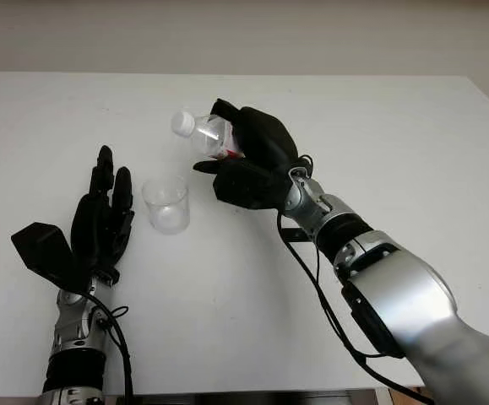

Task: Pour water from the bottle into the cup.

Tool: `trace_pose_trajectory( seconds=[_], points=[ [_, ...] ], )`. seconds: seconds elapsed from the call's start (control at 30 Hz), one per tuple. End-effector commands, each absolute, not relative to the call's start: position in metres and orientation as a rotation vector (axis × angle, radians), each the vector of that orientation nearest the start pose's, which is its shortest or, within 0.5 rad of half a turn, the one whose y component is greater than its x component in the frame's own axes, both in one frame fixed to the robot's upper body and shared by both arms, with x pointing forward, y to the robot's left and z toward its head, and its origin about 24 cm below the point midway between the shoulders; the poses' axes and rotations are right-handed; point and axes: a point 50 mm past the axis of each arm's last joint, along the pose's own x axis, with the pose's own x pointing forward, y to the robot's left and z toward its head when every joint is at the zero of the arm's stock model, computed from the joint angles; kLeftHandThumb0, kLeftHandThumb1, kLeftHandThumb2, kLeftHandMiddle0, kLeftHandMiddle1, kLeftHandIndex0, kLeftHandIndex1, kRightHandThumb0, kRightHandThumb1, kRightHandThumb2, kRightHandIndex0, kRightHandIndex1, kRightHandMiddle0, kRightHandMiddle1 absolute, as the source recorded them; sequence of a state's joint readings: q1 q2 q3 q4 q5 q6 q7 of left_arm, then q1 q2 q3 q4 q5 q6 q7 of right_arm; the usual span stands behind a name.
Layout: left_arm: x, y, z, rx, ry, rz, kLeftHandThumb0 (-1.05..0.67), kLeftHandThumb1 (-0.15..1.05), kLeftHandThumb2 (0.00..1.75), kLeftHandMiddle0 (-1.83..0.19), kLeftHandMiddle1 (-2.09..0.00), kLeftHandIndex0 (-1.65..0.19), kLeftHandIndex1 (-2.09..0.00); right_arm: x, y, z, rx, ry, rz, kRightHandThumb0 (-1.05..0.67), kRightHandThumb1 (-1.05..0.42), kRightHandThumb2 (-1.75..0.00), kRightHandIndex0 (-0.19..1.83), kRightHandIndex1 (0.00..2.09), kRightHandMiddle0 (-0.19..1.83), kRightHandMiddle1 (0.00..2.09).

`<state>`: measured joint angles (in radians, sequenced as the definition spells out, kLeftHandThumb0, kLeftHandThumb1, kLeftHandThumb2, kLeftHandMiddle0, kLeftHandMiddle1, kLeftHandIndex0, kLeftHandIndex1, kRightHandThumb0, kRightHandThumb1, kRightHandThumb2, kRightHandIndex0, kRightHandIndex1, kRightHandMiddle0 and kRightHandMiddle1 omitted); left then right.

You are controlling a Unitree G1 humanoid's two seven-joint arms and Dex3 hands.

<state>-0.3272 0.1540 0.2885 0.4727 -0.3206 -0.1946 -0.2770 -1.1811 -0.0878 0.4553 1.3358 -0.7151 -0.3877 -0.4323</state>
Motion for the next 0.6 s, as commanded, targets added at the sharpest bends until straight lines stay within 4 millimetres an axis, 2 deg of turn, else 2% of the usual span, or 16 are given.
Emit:
trace_pose_trajectory(
  seconds=[0.0, 0.1, 0.3, 0.37, 0.4, 0.57],
  points=[
    [0.303, 0.223, 0.041, -0.239, -0.093, 0.018, -0.72, 1.05, 0.4, 0.14, -0.05, 0.16, -0.06, 0.403, -0.043, 0.17, -1.229, -0.615, 0.222, -0.43, -1.05, -0.23, 1.19, 2.09, 0.83, 2.09],
    [0.302, 0.222, 0.04, -0.238, -0.094, 0.022, -0.72, 1.05, 0.41, 0.14, -0.05, 0.16, -0.06, 0.405, -0.043, 0.173, -1.301, -0.617, 0.23, -0.43, -1.05, -0.26, 1.15, 2.09, 0.77, 2.09],
    [0.303, 0.222, 0.038, -0.249, -0.091, 0.022, -0.73, 1.05, 0.39, 0.14, -0.05, 0.16, -0.05, 0.407, -0.047, 0.176, -1.396, -0.64, 0.224, -0.41, -1.05, -0.19, 1.15, 2.09, 0.71, 2.09],
    [0.303, 0.221, 0.038, -0.251, -0.094, 0.018, -0.73, 1.05, 0.38, 0.15, -0.05, 0.17, -0.05, 0.408, -0.049, 0.177, -1.441, -0.647, 0.2, -0.41, -1.05, -0.17, 1.16, 2.09, 0.49, 2.09],
    [0.304, 0.221, 0.037, -0.252, -0.094, 0.018, -0.73, 1.05, 0.38, 0.14, -0.05, 0.16, -0.05, 0.408, -0.049, 0.177, -1.477, -0.657, 0.181, -0.41, -1.05, -0.14, 1.16, 2.09, 0.47, 2.09],
    [0.305, 0.217, 0.037, -0.247, -0.089, 0.017, -0.75, 1.05, 0.39, 0.13, -0.06, 0.16, -0.06, 0.409, -0.048, 0.181, -1.626, -0.723, 0.079, -0.39, -1.05, -0.2, 1.19, 2.09, 0.55, 2.09]
  ],
)
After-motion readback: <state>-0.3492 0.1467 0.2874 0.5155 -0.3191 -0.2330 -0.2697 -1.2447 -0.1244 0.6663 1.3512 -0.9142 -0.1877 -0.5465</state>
